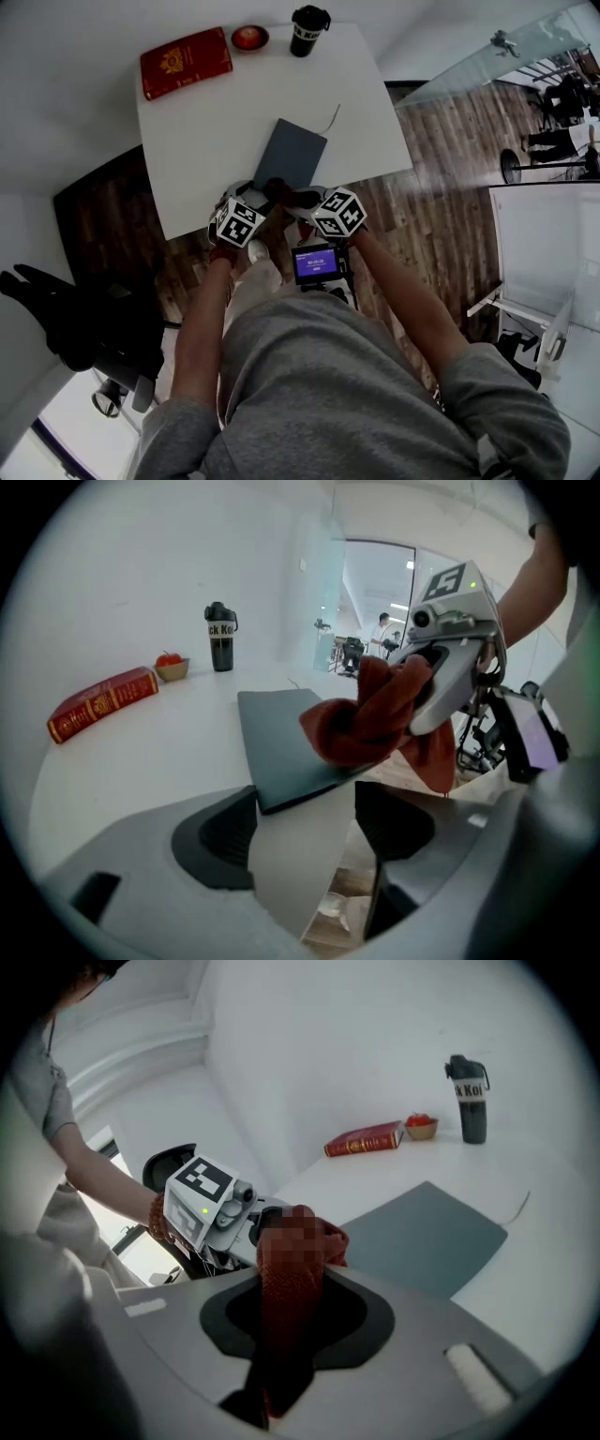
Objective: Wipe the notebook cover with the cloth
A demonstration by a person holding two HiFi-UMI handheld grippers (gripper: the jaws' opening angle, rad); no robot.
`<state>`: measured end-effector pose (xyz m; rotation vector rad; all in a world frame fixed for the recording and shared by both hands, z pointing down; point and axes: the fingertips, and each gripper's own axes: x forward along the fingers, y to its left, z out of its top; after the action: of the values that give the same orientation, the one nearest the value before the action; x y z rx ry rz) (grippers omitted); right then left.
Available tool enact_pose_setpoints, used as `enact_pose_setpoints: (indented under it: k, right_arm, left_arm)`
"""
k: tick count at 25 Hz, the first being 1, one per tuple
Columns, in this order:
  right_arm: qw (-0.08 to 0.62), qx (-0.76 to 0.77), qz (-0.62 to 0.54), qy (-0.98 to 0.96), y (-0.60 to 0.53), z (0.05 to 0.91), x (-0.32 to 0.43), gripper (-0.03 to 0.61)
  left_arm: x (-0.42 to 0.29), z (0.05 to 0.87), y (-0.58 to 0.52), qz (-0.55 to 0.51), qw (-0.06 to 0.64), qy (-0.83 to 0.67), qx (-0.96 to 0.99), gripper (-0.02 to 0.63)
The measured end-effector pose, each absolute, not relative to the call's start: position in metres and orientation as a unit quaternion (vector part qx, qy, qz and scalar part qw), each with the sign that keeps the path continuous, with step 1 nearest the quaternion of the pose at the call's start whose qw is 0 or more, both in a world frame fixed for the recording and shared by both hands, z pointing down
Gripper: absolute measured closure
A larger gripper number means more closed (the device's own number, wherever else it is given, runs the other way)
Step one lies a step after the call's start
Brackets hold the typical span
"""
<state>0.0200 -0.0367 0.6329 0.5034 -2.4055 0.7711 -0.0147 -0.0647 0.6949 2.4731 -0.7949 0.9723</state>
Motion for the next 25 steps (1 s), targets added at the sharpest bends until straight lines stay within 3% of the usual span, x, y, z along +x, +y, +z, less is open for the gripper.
enact_pose_setpoints:
  k: [5, 11, 19, 23, 25]
  right_arm:
    - [0.261, 0.223, 0.182, -0.921, -0.055, 0.581, 0.029, 0.490]
    - [0.155, 0.317, 0.092, -0.931, -0.088, 0.475, 0.033, 0.491]
    - [0.056, 0.382, -0.012, -0.922, -0.082, 0.349, 0.017, 0.491]
    - [0.052, 0.411, -0.034, -0.910, -0.075, 0.332, 0.014, 0.491]
    - [0.058, 0.418, -0.033, -0.906, -0.073, 0.337, 0.014, 0.494]
  left_arm:
    - [-0.019, 0.637, -0.059, 0.280, 0.148, -0.291, 0.903, 0.303]
    - [-0.033, 0.521, -0.082, 0.144, 0.077, -0.366, 0.916, 0.365]
    - [-0.059, 0.355, -0.093, -0.029, -0.014, -0.454, 0.891, 0.479]
    - [-0.072, 0.328, -0.083, -0.053, -0.032, -0.492, 0.868, 0.592]
    - [-0.076, 0.333, -0.080, -0.044, -0.031, -0.502, 0.863, 0.613]
